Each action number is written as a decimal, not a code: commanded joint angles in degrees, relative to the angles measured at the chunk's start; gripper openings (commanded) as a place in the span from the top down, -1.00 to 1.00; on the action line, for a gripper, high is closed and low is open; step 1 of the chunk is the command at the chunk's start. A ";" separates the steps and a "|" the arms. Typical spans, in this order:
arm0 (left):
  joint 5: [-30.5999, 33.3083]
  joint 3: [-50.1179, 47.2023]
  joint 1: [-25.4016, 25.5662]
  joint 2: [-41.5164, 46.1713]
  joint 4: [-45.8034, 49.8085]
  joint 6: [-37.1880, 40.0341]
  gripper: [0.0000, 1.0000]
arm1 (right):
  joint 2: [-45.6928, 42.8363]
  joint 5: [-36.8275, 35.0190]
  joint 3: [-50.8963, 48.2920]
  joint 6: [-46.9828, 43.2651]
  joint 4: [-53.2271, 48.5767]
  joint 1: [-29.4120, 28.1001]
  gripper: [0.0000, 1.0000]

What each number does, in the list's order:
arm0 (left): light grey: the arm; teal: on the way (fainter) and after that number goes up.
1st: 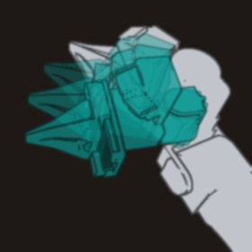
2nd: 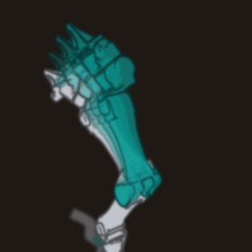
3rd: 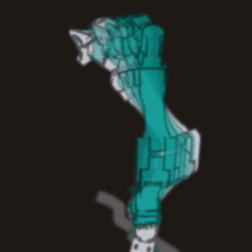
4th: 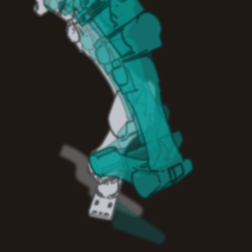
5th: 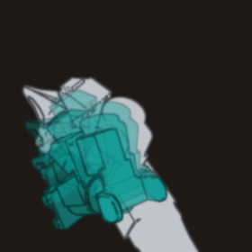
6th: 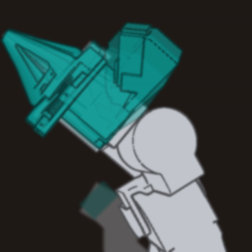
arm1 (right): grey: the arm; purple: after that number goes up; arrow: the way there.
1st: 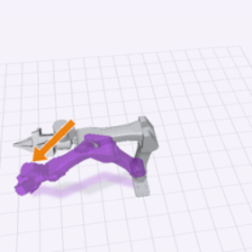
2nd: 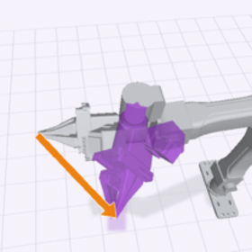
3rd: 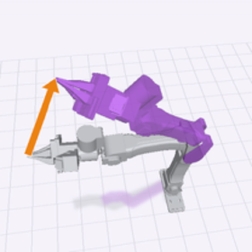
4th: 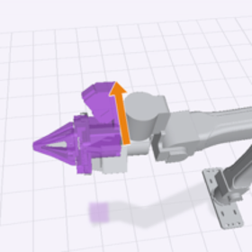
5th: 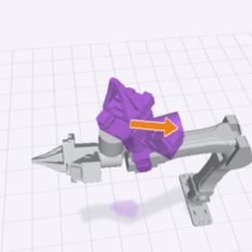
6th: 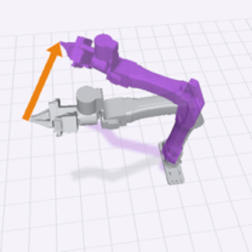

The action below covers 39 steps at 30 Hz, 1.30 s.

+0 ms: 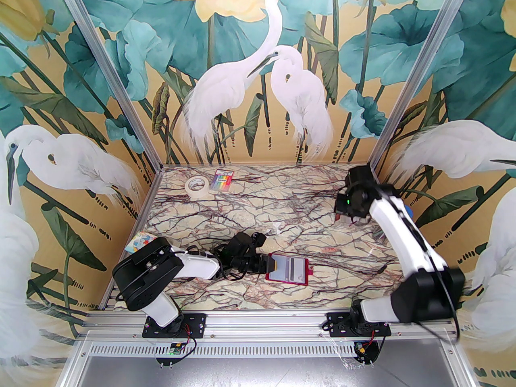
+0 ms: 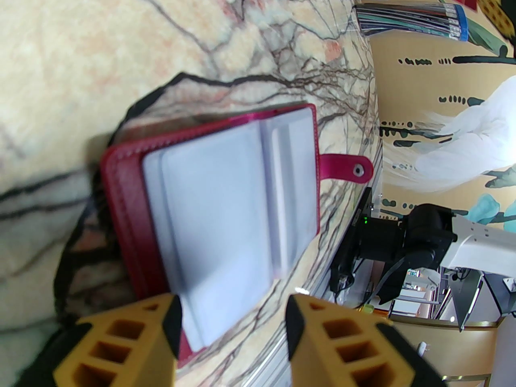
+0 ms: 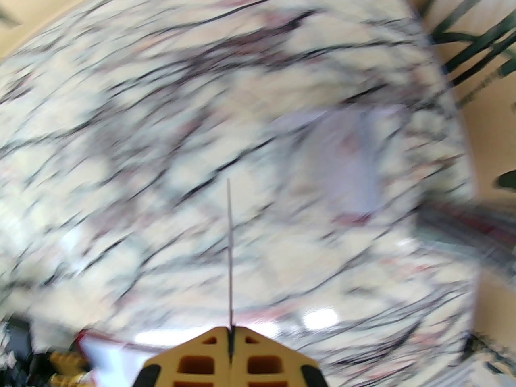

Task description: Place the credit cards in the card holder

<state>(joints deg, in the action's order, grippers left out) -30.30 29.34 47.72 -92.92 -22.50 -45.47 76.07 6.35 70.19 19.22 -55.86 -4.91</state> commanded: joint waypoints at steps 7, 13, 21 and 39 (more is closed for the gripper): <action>-3.59 -5.36 0.15 9.75 -5.42 -0.15 0.02 | -20.37 17.96 -19.11 7.37 15.92 -8.50 1.00; -6.47 -7.00 0.09 19.31 -7.34 -0.85 -0.05 | -29.00 26.29 -29.66 13.26 25.44 -12.66 1.00; -6.88 -6.54 0.10 30.60 -5.13 0.17 -0.25 | -40.50 35.53 -39.32 21.92 36.87 -15.53 1.00; -13.71 -2.30 0.16 32.54 -11.34 -0.14 -0.20 | -45.32 41.00 -41.46 27.96 45.51 -24.54 1.00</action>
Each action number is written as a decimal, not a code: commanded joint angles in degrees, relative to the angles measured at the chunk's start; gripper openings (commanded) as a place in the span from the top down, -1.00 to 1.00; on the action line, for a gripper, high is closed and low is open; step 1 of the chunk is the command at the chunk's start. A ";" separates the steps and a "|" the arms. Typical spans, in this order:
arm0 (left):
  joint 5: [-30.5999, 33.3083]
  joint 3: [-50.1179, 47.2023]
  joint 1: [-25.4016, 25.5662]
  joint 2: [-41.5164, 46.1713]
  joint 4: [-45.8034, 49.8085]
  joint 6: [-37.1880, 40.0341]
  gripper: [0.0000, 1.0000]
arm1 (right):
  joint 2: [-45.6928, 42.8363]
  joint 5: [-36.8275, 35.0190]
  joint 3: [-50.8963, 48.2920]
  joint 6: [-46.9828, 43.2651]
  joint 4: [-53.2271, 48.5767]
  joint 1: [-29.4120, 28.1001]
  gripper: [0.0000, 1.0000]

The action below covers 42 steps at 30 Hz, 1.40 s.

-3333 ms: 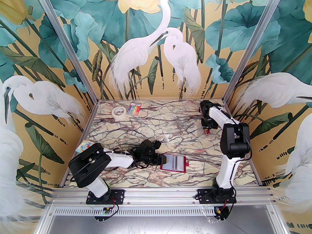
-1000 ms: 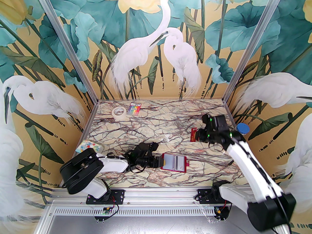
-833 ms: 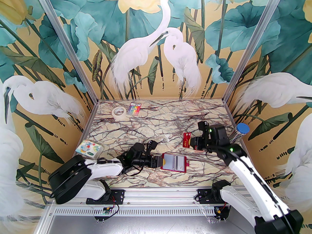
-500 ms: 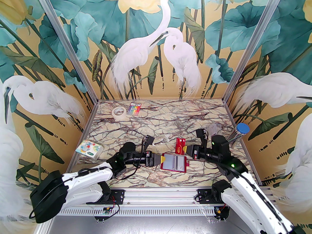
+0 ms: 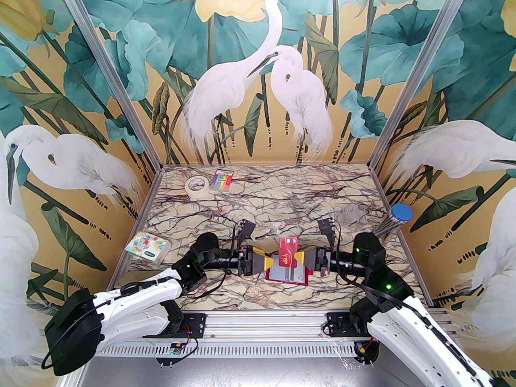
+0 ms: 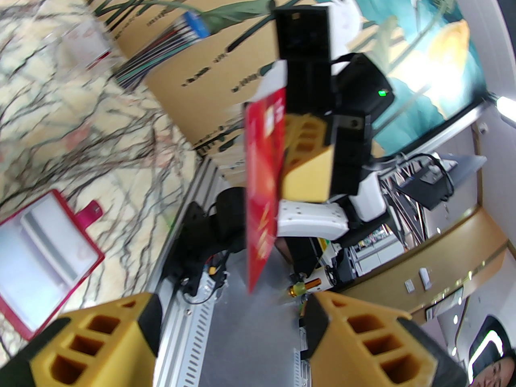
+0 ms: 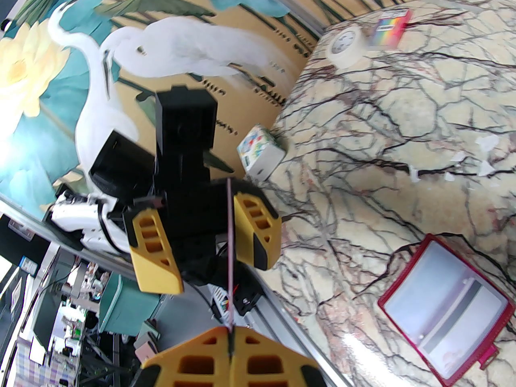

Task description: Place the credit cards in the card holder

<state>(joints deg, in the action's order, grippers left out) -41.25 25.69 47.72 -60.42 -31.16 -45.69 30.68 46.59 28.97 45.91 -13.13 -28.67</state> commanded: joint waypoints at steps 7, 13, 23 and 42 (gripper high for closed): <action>-2.98 2.50 0.09 -0.79 -3.06 -0.41 0.09 | 1.10 -0.14 -0.74 2.43 5.47 -3.09 1.00; -3.96 3.14 0.22 -1.99 -5.26 -1.58 0.38 | 2.60 -1.06 -1.28 2.84 6.94 -4.63 1.00; -3.35 2.95 0.21 -2.66 -6.42 -2.68 0.86 | 4.19 -1.54 -1.47 1.90 7.29 -5.94 1.00; -7.44 1.07 0.25 -2.04 -6.10 -6.40 1.00 | 3.23 0.52 0.12 -3.50 6.84 -6.57 0.59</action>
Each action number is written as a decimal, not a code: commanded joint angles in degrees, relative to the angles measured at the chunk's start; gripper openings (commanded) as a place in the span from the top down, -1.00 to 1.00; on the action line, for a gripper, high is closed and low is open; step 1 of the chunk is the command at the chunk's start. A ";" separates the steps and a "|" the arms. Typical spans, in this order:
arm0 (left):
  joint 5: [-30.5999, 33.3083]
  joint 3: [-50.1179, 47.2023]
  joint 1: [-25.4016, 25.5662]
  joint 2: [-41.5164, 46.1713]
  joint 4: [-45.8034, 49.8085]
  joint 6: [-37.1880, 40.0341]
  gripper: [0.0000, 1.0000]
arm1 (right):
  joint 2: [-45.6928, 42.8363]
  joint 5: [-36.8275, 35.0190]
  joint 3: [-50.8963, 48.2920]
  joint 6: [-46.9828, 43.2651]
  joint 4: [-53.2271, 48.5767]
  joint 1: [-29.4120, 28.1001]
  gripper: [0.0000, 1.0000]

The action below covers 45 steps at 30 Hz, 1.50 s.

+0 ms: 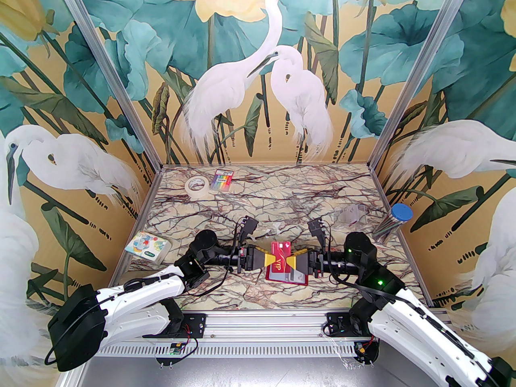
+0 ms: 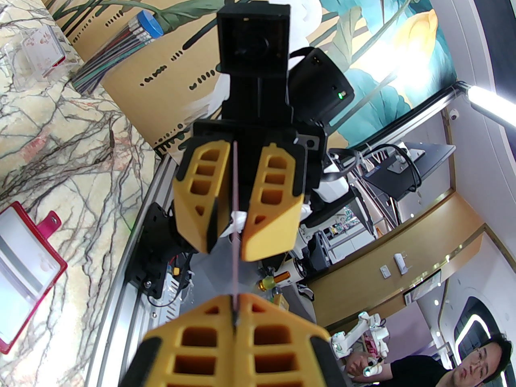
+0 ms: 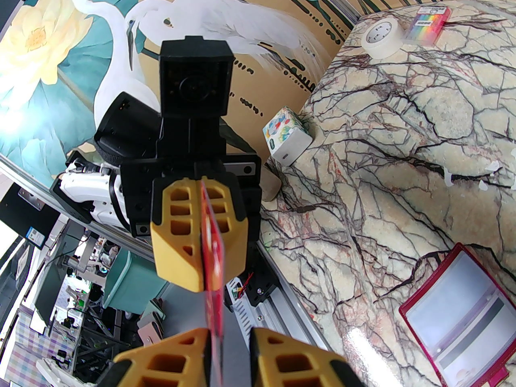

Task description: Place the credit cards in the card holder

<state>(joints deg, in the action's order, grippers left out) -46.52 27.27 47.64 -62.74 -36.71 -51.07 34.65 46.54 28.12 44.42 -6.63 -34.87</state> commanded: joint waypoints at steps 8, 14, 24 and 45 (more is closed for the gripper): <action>-2.65 -0.67 0.29 -1.07 -0.56 -1.60 1.00 | -0.73 0.96 0.97 -1.82 1.10 -0.85 0.77; -2.78 -0.69 0.38 -1.33 -0.29 -1.49 1.00 | -0.57 1.00 0.97 -1.92 1.18 -1.33 0.82; -2.79 -0.86 0.35 -2.04 -0.29 -1.35 1.00 | -0.42 0.51 0.92 -2.41 0.98 -1.70 0.78; 9.80 -2.00 -0.77 3.01 13.15 2.97 -0.35 | 3.10 -9.32 2.31 -4.03 -9.54 -1.95 1.00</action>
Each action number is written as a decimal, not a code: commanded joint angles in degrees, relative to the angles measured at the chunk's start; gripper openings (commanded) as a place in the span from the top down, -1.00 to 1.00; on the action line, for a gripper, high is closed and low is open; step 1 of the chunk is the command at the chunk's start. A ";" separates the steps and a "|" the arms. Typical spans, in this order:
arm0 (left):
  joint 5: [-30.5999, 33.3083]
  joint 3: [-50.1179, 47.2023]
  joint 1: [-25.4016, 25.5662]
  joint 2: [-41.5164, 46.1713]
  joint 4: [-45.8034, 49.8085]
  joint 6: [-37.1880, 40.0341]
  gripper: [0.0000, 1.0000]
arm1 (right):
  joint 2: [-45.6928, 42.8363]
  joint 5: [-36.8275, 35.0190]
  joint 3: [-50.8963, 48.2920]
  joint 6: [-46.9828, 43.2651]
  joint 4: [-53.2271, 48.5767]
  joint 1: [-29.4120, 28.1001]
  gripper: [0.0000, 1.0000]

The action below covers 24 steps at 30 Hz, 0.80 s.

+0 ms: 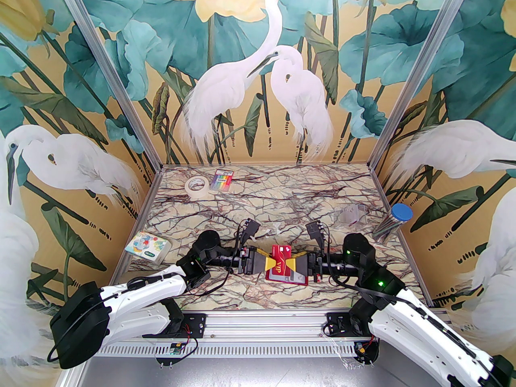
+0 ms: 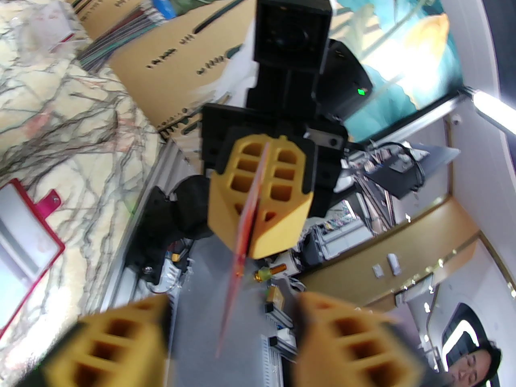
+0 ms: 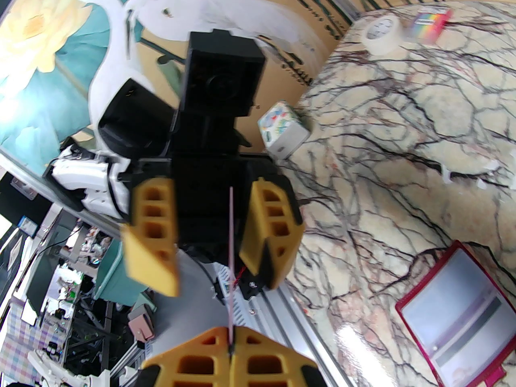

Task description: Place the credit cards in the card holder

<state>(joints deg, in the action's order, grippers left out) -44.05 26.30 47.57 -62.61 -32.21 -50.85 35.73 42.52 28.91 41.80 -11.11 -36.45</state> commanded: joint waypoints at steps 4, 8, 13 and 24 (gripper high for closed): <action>12.49 -2.02 -3.35 4.66 18.34 3.92 -0.40 | 6.27 -11.32 0.13 -0.09 -9.35 -0.12 1.00; 12.15 -2.41 -4.15 0.77 20.45 3.30 -0.38 | 9.54 -15.14 -1.76 1.49 -11.88 0.53 1.00; 10.18 -2.83 -4.14 -8.27 14.26 2.95 -0.28 | 10.94 -18.68 -3.59 3.26 -13.75 1.71 1.00; 6.62 -0.64 -3.98 -26.09 0.50 0.85 0.00 | 12.06 -20.37 -6.67 6.22 -12.06 3.19 1.00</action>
<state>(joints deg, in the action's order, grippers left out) -35.33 24.43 43.66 -87.31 -25.85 -49.10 47.24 23.51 23.16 46.72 -23.83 -33.63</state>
